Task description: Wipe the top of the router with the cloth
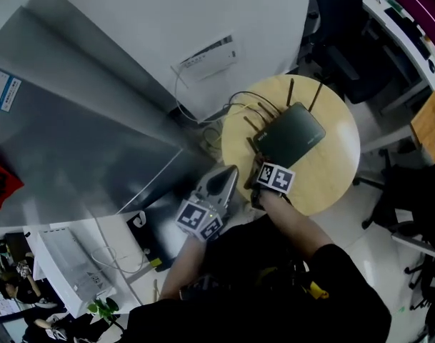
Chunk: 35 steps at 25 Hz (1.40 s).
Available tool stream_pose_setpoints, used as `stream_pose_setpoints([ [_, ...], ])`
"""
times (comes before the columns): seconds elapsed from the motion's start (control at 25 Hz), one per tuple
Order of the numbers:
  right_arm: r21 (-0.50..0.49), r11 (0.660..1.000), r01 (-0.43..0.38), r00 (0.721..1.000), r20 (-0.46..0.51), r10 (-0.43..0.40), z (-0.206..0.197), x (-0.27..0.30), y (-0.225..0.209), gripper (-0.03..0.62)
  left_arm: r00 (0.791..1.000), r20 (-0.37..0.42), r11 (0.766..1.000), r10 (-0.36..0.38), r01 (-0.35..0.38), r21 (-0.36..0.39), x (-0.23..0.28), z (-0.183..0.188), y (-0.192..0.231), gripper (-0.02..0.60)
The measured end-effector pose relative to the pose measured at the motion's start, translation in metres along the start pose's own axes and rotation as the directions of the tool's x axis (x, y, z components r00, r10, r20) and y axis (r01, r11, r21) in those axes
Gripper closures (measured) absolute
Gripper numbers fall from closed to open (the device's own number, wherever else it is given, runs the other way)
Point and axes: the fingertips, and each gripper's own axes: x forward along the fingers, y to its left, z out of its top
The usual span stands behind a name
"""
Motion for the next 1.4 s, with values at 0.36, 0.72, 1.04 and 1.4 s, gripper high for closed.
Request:
stream_pose_setpoints([
  [0.36,0.074,0.996,0.043,0.999,0.008,-0.044,-0.005,-0.009,-0.017,0.532,0.999,0.004,0.998,-0.054,0.054,-0.024,0.007,-0.003,-0.001,0.589],
  [0.72,-0.016,0.996,0.089,0.995,-0.054,-0.089,-0.013,-0.025,-0.043,0.531,0.997,0.047,0.997,-0.062,0.065,-0.053,0.020,0.003,-0.011,0.589],
  [1.04,-0.245,0.967,0.064,0.982,-0.158,-0.105,-0.023,-0.043,-0.061,0.531,0.996,0.078,0.996,-0.045,0.050,-0.072,0.039,0.003,-0.029,0.589],
  [1.4,-0.724,0.689,-0.043,0.959,-0.223,-0.174,-0.018,-0.061,-0.075,0.531,0.994,0.112,0.996,0.017,-0.006,-0.092,0.052,0.003,-0.052,0.589],
])
